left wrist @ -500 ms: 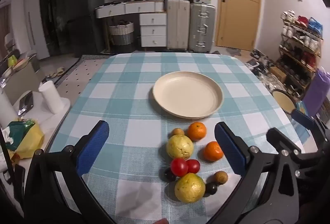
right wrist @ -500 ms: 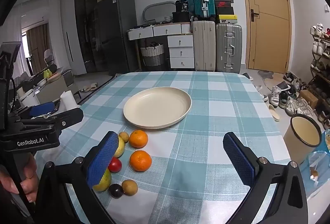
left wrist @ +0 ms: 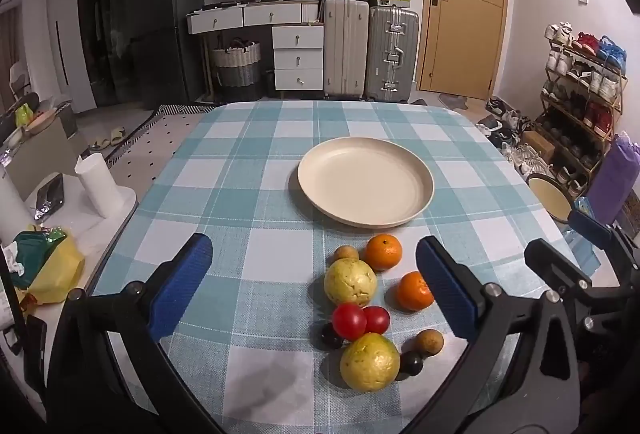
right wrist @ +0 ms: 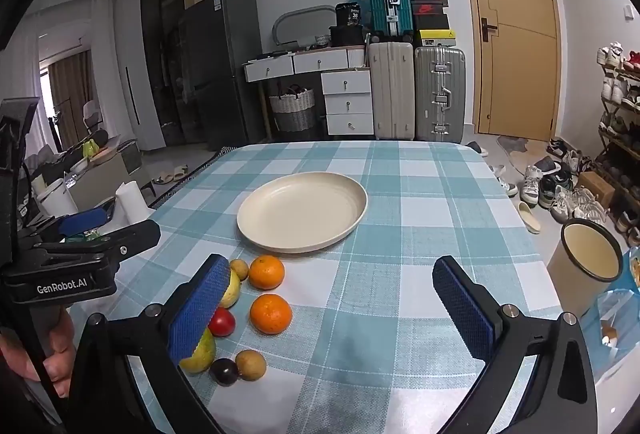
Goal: Organize fruits
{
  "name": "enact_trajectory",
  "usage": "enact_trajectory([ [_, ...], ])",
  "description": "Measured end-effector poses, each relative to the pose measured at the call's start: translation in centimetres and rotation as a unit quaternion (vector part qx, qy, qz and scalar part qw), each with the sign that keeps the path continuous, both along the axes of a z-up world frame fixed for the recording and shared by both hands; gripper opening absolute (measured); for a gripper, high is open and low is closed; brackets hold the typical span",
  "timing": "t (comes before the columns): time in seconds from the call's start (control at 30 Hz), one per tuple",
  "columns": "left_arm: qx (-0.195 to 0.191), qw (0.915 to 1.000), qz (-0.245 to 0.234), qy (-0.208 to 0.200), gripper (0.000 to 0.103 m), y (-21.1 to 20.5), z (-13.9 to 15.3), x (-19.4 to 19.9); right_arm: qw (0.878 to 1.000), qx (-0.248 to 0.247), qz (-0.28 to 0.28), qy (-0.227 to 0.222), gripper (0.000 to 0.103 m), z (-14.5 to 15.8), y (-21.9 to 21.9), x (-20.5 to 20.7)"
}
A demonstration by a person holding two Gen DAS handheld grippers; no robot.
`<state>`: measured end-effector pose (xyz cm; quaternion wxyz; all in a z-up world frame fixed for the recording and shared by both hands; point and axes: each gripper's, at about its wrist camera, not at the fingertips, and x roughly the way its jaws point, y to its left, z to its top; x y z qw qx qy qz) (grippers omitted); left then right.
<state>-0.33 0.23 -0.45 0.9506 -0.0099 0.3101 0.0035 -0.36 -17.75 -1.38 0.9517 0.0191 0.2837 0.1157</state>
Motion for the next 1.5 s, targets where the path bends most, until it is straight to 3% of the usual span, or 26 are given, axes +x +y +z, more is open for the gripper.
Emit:
enact_trajectory([
  [0.53, -0.013, 0.9999, -0.009, -0.002, 0.102, -0.05, 0.09, -0.33, 1.000, 0.003, -0.004, 0.001, 0.103, -0.30, -0.14, 0.17],
  [0.67, 0.002, 0.9999, -0.004, -0.009, 0.102, -0.37, 0.06, -0.38, 1.000, 0.005, -0.004, 0.000, 0.103, -0.25, -0.24, 0.14],
  [1.5, -0.003, 1.0000, -0.006, -0.003, 0.102, -0.46, -0.77, 0.14, 1.000, 0.007, -0.002, 0.001, 0.103, -0.28, -0.20, 0.07],
])
